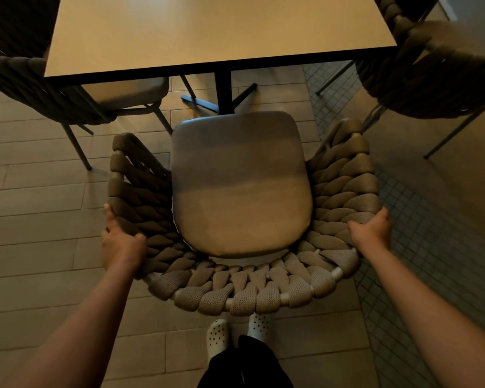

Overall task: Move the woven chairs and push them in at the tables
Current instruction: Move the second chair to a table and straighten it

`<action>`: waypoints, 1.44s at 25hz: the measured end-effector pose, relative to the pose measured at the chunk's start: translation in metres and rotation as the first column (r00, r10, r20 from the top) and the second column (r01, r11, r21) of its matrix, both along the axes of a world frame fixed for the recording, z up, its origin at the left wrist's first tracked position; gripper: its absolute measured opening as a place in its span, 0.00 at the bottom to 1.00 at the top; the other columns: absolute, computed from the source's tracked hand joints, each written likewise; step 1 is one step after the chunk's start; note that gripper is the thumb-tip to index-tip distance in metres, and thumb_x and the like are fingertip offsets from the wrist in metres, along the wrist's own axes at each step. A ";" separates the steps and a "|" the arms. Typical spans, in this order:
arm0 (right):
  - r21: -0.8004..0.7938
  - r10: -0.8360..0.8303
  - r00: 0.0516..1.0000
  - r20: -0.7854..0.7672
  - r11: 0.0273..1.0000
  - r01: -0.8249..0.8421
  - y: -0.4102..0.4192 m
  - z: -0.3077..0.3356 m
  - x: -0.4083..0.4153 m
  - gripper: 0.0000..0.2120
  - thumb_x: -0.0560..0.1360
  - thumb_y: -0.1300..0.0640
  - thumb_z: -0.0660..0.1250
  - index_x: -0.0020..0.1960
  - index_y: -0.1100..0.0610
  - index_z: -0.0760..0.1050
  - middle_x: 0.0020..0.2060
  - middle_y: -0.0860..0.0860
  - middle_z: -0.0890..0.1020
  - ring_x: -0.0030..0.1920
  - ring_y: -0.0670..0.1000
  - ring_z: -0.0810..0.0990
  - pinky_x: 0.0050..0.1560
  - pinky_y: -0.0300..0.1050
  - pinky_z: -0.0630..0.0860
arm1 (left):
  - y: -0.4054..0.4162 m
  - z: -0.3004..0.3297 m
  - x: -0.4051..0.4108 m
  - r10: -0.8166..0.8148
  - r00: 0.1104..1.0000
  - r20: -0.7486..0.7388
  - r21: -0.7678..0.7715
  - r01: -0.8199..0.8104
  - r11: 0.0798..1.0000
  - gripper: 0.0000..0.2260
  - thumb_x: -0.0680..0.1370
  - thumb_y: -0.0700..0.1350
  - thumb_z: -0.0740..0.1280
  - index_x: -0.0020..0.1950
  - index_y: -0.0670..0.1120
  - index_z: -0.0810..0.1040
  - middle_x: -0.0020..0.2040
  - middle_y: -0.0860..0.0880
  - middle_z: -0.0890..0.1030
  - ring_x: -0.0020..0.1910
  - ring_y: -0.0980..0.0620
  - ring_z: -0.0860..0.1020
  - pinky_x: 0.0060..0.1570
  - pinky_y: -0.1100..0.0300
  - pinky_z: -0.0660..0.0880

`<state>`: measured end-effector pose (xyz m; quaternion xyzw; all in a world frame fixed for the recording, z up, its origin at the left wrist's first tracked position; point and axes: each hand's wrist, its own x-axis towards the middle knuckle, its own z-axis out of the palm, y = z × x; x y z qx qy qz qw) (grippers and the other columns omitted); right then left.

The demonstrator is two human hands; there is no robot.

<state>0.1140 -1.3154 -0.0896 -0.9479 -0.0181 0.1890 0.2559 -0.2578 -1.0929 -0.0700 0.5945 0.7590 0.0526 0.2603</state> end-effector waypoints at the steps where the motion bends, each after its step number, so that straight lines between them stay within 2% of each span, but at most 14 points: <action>1: -0.001 -0.005 1.000 0.001 1.000 0.005 0.000 -0.001 -0.002 0.37 0.69 0.61 0.72 0.72 0.62 0.57 0.67 0.65 0.68 0.63 0.66 0.71 0.59 0.58 0.71 | 0.002 0.000 -0.002 0.001 1.000 -0.003 -0.003 -0.001 1.000 0.39 0.74 0.41 0.65 0.76 0.58 0.43 0.68 0.35 0.65 0.61 0.32 0.71 0.55 0.39 0.71; 7: -0.012 -0.004 1.000 0.002 1.000 0.004 -0.003 -0.003 -0.011 0.38 0.69 0.60 0.71 0.72 0.61 0.56 0.67 0.64 0.67 0.63 0.66 0.71 0.61 0.60 0.71 | 0.007 -0.001 -0.007 0.004 1.000 0.006 -0.022 -0.004 1.000 0.39 0.74 0.41 0.65 0.76 0.58 0.44 0.69 0.34 0.65 0.62 0.32 0.70 0.58 0.39 0.70; 18: -0.026 -0.023 1.000 0.008 0.999 0.023 0.002 0.000 -0.008 0.36 0.70 0.62 0.71 0.71 0.62 0.57 0.67 0.64 0.67 0.64 0.65 0.70 0.60 0.57 0.71 | 0.006 0.000 -0.006 -0.008 1.000 -0.022 -0.026 0.008 1.000 0.39 0.75 0.43 0.65 0.76 0.59 0.42 0.68 0.35 0.65 0.59 0.32 0.72 0.52 0.40 0.72; 21: -0.039 -0.019 1.000 0.010 0.999 0.019 0.002 -0.001 -0.007 0.37 0.70 0.61 0.71 0.72 0.62 0.55 0.69 0.64 0.66 0.66 0.65 0.68 0.62 0.57 0.69 | 0.004 0.000 -0.010 -0.025 1.000 0.005 -0.033 0.025 0.999 0.39 0.75 0.43 0.64 0.76 0.59 0.41 0.68 0.36 0.65 0.59 0.33 0.72 0.53 0.41 0.72; 27: -0.055 -0.007 0.999 0.039 0.998 0.009 0.002 -0.004 -0.003 0.34 0.69 0.61 0.72 0.70 0.63 0.58 0.67 0.65 0.68 0.65 0.66 0.69 0.61 0.57 0.69 | 0.006 -0.004 -0.009 -0.032 0.999 0.015 -0.029 0.033 0.999 0.39 0.76 0.43 0.63 0.76 0.59 0.40 0.70 0.38 0.63 0.59 0.34 0.73 0.54 0.41 0.73; 32: -0.076 0.011 1.000 0.017 0.997 -0.009 0.001 -0.001 -0.005 0.37 0.70 0.60 0.71 0.72 0.62 0.55 0.68 0.65 0.66 0.66 0.66 0.68 0.62 0.58 0.68 | 0.005 -0.005 -0.011 -0.044 0.999 -0.005 -0.025 0.044 0.999 0.41 0.75 0.43 0.65 0.76 0.59 0.40 0.69 0.38 0.64 0.57 0.35 0.74 0.46 0.45 0.72; 34: -0.097 0.043 0.999 -0.022 0.994 -0.045 0.001 0.009 -0.010 0.38 0.71 0.59 0.70 0.73 0.62 0.52 0.70 0.65 0.63 0.67 0.66 0.66 0.62 0.58 0.68 | 0.004 -0.004 -0.010 -0.071 0.996 -0.057 -0.049 0.068 0.996 0.41 0.74 0.43 0.66 0.76 0.57 0.40 0.72 0.38 0.58 0.62 0.34 0.70 0.51 0.43 0.72; 36: -0.115 0.103 0.993 0.053 0.989 -0.096 -0.001 0.022 -0.021 0.36 0.71 0.58 0.70 0.72 0.61 0.56 0.70 0.63 0.60 0.65 0.65 0.67 0.59 0.54 0.70 | 0.006 -0.005 -0.009 -0.163 0.967 -0.194 -0.063 0.153 0.986 0.42 0.74 0.44 0.67 0.76 0.55 0.41 0.76 0.39 0.48 0.72 0.34 0.57 0.66 0.40 0.63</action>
